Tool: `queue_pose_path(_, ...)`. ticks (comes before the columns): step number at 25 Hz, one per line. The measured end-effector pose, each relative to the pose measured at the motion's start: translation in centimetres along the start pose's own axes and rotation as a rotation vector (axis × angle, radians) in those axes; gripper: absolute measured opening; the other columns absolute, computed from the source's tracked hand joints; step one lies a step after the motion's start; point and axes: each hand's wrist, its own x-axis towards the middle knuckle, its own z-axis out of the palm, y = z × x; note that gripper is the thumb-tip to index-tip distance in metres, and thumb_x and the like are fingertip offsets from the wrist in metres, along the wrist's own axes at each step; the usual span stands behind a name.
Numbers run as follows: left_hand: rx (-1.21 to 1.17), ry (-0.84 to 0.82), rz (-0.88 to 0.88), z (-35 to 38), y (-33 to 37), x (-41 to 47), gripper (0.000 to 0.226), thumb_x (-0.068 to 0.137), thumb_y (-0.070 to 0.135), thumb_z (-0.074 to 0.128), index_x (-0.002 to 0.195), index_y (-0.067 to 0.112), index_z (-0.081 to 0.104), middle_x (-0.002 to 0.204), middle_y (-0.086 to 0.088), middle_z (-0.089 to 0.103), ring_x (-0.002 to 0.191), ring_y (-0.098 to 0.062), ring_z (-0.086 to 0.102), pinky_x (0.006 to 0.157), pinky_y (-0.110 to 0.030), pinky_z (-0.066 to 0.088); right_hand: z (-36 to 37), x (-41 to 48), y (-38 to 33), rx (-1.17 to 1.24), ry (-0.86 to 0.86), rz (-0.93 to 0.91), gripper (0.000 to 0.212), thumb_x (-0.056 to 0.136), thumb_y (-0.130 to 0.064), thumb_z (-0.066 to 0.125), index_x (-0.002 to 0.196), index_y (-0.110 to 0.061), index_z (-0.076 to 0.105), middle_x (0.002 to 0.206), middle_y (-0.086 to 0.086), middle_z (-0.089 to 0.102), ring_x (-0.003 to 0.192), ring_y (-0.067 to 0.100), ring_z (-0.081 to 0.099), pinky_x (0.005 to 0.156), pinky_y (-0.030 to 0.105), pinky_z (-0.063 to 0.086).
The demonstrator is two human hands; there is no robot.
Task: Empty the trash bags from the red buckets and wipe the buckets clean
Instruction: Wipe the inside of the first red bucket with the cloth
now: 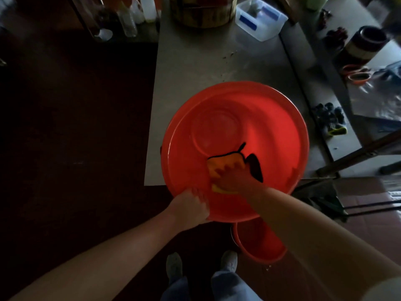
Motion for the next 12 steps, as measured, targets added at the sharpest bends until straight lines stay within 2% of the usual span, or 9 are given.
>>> queue_pose_path(2,-0.016,0.142,-0.012,-0.4,-0.5,-0.1,0.066,0.086,0.071,0.046,0.069,0.013,0.073,0.068,-0.009,0.067,0.060,-0.025,0.063,0.058,-0.026,0.049,0.1,-1.1,-2.2,-0.041,-0.173,-0.041,0.068,0.096,-0.074,0.020,0.158,-0.044,0.017,0.166,-0.001,0.022,0.153,0.035,0.013,0.117,0.065,0.008)
queue_pose_path(3,-0.007,0.173,-0.016,-0.6,-0.5,-0.2,0.065,0.085,0.070,0.045,0.066,0.014,0.072,0.066,-0.008,0.066,0.056,-0.023,0.060,0.056,-0.025,0.046,0.5,-1.6,-2.6,-0.096,-0.187,-0.067,0.069,0.096,-0.075,0.017,0.158,-0.045,0.013,0.166,-0.004,0.019,0.154,0.034,0.012,0.117,0.065,0.009)
queue_pose_path(4,-0.002,0.178,-0.007,-0.7,-0.6,-0.3,0.065,0.086,0.069,0.041,0.064,0.015,0.070,0.064,-0.007,0.065,0.054,-0.022,0.060,0.055,-0.024,0.046,-0.3,-2.1,-2.0,-0.136,-0.184,-0.068,0.068,0.095,-0.075,0.018,0.157,-0.046,0.015,0.166,-0.005,0.020,0.154,0.033,0.012,0.117,0.064,0.008)
queue_pose_path(7,-0.002,0.202,-0.020,-0.6,-0.3,-0.3,0.069,0.087,0.069,0.038,0.065,0.012,0.069,0.063,-0.008,0.065,0.055,-0.023,0.061,0.058,-0.028,0.051,-2.9,-3.4,1.7,-0.375,-0.124,0.005,0.059,0.092,-0.066,0.036,0.145,-0.042,0.044,0.153,-0.001,0.040,0.149,0.031,0.022,0.118,0.060,0.004)
queue_pose_path(10,0.008,0.169,-0.015,-1.5,-0.2,-0.1,0.063,0.085,0.066,0.047,0.061,0.012,0.068,0.059,-0.006,0.064,0.051,-0.022,0.060,0.055,-0.027,0.049,-3.9,-5.6,2.3,-0.587,-0.105,0.121,0.064,0.089,-0.068,0.035,0.147,-0.042,0.043,0.155,0.004,0.037,0.149,0.033,0.019,0.117,0.064,-0.001)
queue_pose_path(12,-0.008,0.132,-0.004,-2.3,-0.5,0.1,0.063,0.076,0.075,0.059,0.055,0.016,0.066,0.054,-0.002,0.062,0.047,-0.021,0.058,0.051,-0.025,0.044,-3.2,-6.4,0.5,-0.384,-0.117,0.104,0.067,0.091,-0.070,0.032,0.150,-0.039,0.039,0.159,0.005,0.033,0.150,0.035,0.017,0.115,0.066,0.000)
